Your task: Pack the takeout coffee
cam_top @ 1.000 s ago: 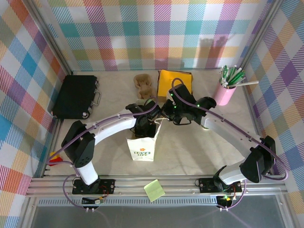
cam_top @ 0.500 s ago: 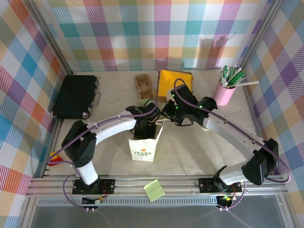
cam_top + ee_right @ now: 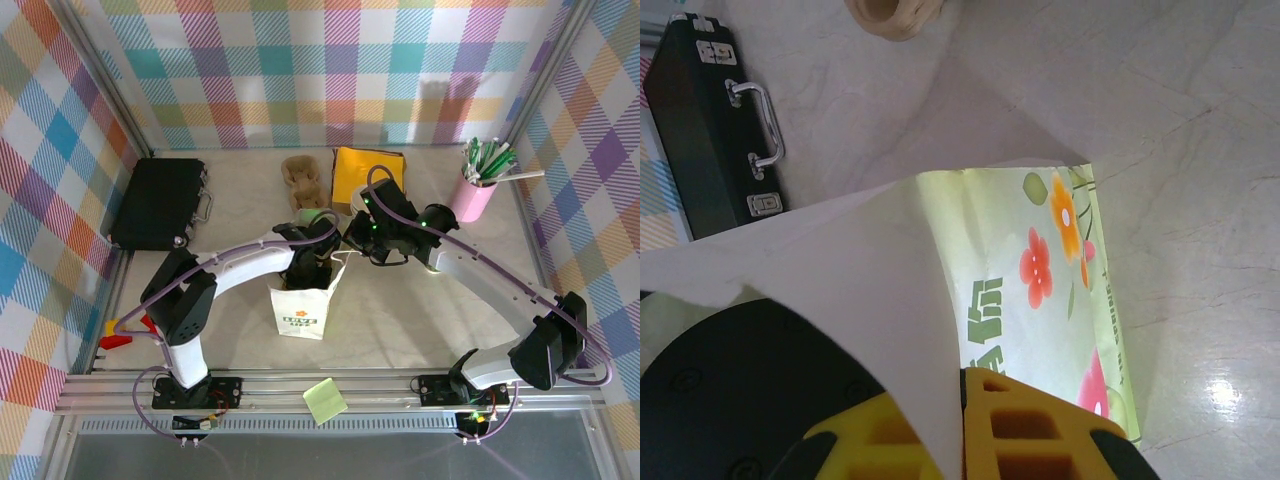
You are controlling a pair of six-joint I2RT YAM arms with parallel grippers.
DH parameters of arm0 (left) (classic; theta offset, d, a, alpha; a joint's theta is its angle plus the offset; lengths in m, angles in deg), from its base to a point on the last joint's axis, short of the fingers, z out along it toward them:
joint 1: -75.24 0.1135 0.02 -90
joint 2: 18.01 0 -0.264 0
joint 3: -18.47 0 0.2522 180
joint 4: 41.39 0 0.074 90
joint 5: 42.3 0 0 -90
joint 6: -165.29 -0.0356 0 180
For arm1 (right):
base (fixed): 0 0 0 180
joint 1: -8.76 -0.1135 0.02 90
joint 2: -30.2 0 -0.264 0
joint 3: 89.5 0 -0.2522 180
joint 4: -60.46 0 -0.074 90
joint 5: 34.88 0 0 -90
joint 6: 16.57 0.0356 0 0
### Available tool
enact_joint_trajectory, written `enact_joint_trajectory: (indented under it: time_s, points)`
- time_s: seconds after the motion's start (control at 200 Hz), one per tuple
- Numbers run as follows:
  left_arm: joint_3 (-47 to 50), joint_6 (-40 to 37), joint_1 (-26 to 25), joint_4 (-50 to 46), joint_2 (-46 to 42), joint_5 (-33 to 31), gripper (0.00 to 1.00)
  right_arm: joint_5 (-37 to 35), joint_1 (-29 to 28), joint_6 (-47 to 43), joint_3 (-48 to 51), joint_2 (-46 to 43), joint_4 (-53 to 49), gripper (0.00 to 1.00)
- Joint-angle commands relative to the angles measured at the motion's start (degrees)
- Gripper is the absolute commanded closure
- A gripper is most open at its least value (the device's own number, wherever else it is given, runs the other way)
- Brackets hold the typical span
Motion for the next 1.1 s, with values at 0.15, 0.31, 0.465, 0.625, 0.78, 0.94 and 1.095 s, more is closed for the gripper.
enact_joint_trajectory:
  time_s: [0.15, 0.31, 0.465, 0.625, 0.78, 0.94, 1.095]
  points:
    - [1.29, -3.79, -0.85, -5.58, 4.47, -2.64, 0.92, 2.13, -0.42, -2.14, -4.68, -0.52, 4.46, 0.93]
    - [0.85, -5.19, -0.88, -6.82, 4.61, -3.27, 0.92, 2.08, -0.44, -2.84, -5.77, -0.12, 4.74, 0.93]
    - [-0.43, -5.77, -0.83, -6.60, 3.49, -2.12, 0.92, 2.36, -0.43, -3.30, -6.37, 0.28, 4.01, 0.93]
    - [-3.67, -5.17, -0.48, -6.60, 1.51, 0.03, 0.92, 2.60, -0.43, -3.30, -6.10, 0.54, 3.43, 0.93]
    - [-7.60, -3.90, -0.26, -7.44, -0.54, 1.02, 0.90, 2.34, -0.43, -4.12, -7.21, 1.39, 1.41, 0.94]
    - [-10.32, -3.31, -0.18, -8.36, -3.15, 1.12, 0.90, 2.35, -0.43, -4.58, -8.40, 2.34, -0.32, 0.94]
    - [-11.42, -2.94, 0.48, -9.37, -5.22, 2.32, 0.88, 2.19, -0.49, -4.79, -9.38, 3.00, -1.05, 0.94]
